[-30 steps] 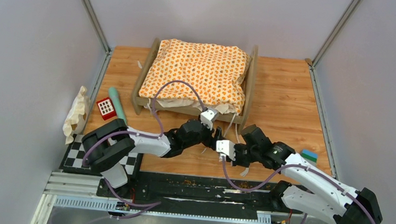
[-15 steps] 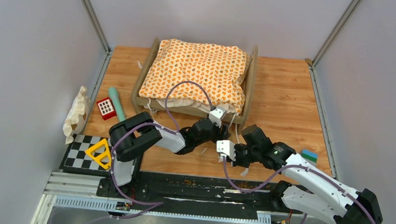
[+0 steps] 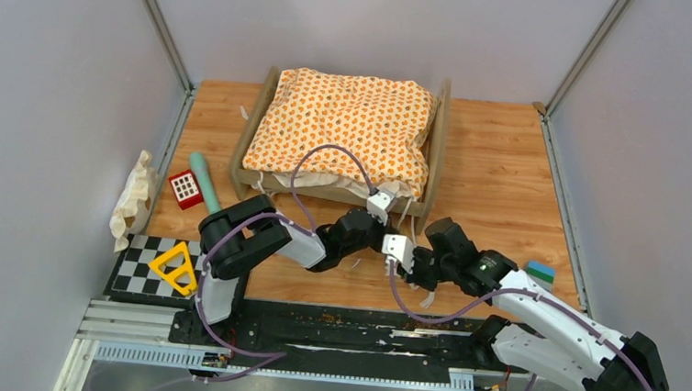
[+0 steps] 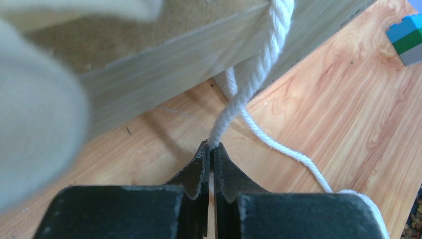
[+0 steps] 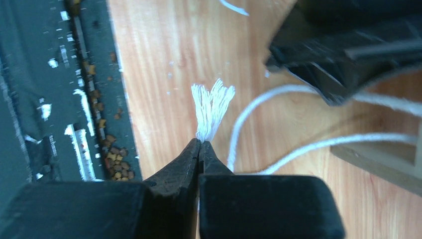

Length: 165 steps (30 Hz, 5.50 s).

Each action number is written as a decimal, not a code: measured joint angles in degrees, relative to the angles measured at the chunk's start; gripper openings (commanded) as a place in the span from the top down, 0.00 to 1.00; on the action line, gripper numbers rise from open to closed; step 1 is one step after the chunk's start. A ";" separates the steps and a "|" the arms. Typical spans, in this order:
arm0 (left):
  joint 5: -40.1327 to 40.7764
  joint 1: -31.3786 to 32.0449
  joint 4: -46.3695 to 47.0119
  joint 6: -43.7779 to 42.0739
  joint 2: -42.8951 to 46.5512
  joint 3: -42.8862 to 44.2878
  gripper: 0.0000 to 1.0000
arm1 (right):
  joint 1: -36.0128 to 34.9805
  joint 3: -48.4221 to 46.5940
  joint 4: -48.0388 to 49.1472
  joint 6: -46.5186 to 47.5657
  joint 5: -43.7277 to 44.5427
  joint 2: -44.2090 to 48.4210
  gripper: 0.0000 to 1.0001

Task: Set up the pet bed
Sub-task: Tie the ropes to the bed frame.

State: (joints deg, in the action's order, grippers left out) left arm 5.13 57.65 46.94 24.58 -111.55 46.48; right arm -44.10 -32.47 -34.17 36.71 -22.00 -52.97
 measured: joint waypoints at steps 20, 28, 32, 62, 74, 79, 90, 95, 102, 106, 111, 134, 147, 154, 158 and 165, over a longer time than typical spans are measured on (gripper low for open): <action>-1.88 0.13 -5.18 0.02 12.83 -6.05 1.00 | 6.32 1.20 15.37 -11.19 12.83 -10.88 1.00; -3.17 0.33 -8.39 1.03 15.72 -7.30 1.00 | 6.43 1.73 23.54 -10.80 14.10 -16.22 1.00; -3.41 0.37 -9.60 1.70 16.85 -7.43 1.00 | 6.45 2.69 27.69 -9.11 14.97 -16.26 1.00; -3.15 0.52 -16.15 3.43 23.71 -7.43 0.58 | 7.82 6.29 46.49 -0.98 5.97 -14.05 1.00; 4.31 0.57 -18.62 7.48 38.21 -11.04 0.36 | 8.39 8.13 51.67 -0.31 5.16 -13.88 1.00; 9.84 0.00 -22.34 11.78 38.97 -11.10 0.31 | 8.39 8.22 52.98 0.20 4.83 -13.88 1.00; 15.65 -1.11 -27.85 19.15 34.91 -8.15 0.26 | 8.39 8.31 53.31 1.73 0.81 -12.00 1.00; 16.04 -1.33 -26.64 22.16 31.54 -6.93 0.25 | 8.39 8.31 53.29 2.34 0.39 -11.98 1.00; 15.78 -1.55 -23.17 25.75 27.39 -6.62 0.25 | 8.39 8.31 53.27 2.45 0.37 -11.98 1.00; 15.85 -1.60 -22.14 26.95 25.81 -5.95 0.24 | 8.39 8.31 53.24 2.45 0.24 -11.98 1.00; 15.85 -1.99 -20.44 28.46 23.23 -4.24 0.28 | 8.39 8.31 52.92 2.49 -0.04 -11.96 1.00; 12.09 -2.89 -13.90 30.03 18.34 -2.93 1.00 | 8.39 4.22 37.48 -0.44 4.59 -7.23 0.47; 17.92 -3.32 -20.87 21.64 23.56 -5.16 1.00 | 8.57 -0.90 19.39 -10.97 10.71 -2.45 0.48; 19.50 -3.32 -22.71 18.95 25.16 -5.25 1.00 | 8.55 -3.10 14.36 -12.48 5.42 -9.64 0.51; 19.91 -3.32 -22.88 18.34 25.16 -5.29 1.00 | 8.55 -3.10 12.76 -12.74 3.76 -12.13 0.51; 20.55 -3.32 -23.61 17.86 25.16 -5.33 1.00 | 8.09 -4.46 11.72 -13.07 3.54 -17.42 0.59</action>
State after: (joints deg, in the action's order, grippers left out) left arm 25.67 54.33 23.33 42.44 -86.39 41.15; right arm -36.01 -36.93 -22.46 23.64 -18.46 -70.39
